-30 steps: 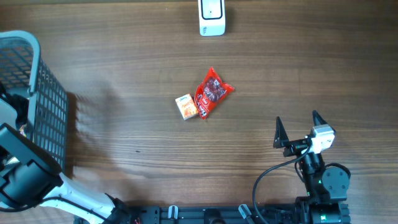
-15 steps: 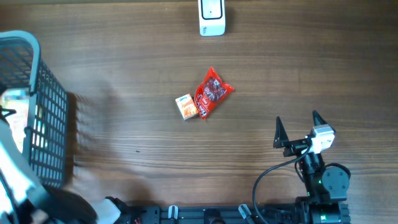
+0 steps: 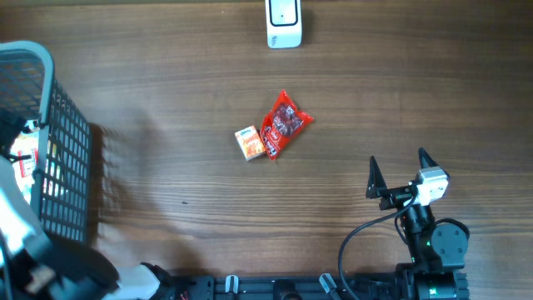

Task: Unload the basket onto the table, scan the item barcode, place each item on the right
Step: 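Reach left gripper into basket and grasp cream snack bag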

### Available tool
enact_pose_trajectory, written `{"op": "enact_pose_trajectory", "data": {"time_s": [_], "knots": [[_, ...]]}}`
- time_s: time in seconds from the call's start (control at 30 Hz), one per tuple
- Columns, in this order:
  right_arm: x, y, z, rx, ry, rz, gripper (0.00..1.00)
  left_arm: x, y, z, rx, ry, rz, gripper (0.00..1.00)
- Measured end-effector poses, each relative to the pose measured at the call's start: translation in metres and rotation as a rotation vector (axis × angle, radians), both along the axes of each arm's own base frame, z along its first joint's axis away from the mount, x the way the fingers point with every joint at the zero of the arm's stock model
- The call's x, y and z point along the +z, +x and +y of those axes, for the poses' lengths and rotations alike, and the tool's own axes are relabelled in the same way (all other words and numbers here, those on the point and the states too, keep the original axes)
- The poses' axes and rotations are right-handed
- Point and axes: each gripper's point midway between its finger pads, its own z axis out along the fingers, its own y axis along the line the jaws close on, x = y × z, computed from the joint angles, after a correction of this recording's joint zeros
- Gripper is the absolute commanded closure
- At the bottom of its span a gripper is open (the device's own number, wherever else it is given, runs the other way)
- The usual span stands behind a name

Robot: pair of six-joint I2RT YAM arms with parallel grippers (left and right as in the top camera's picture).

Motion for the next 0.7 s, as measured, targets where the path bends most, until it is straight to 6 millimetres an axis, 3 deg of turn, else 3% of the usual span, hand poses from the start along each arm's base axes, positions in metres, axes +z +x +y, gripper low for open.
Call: {"op": "enact_pose_trajectory", "data": {"time_s": [0.1,0.17,0.23,0.33,0.43,0.63,0.67,0.7], "knots": [[0.0,0.0,0.0,0.0,0.0,0.0,0.0,-0.07,-0.001,0.012,0.013,-0.075,0.164,0.0],[0.0,0.0,0.0,0.0,0.0,0.0,0.0,-0.092,0.002,0.018,0.016,-0.085,0.191,0.0],[0.0,0.0,0.0,0.0,0.0,0.0,0.0,-0.126,-0.003,0.022,0.034,-0.112,0.268,0.0],[0.0,0.0,0.0,0.0,0.0,0.0,0.0,-0.131,-0.013,0.033,0.073,-0.083,0.305,0.0],[0.0,0.0,0.0,0.0,0.0,0.0,0.0,-0.134,-0.038,0.048,0.129,-0.128,0.289,0.0],[0.0,0.0,0.0,0.0,0.0,0.0,0.0,-0.144,-0.042,0.046,0.081,-0.263,0.207,0.0],[0.0,0.0,0.0,0.0,0.0,0.0,0.0,-0.145,-0.041,0.045,0.075,-0.275,0.207,0.05],[0.0,0.0,0.0,0.0,0.0,0.0,0.0,-0.146,-0.04,0.044,0.065,-0.292,0.2,0.2]]}}
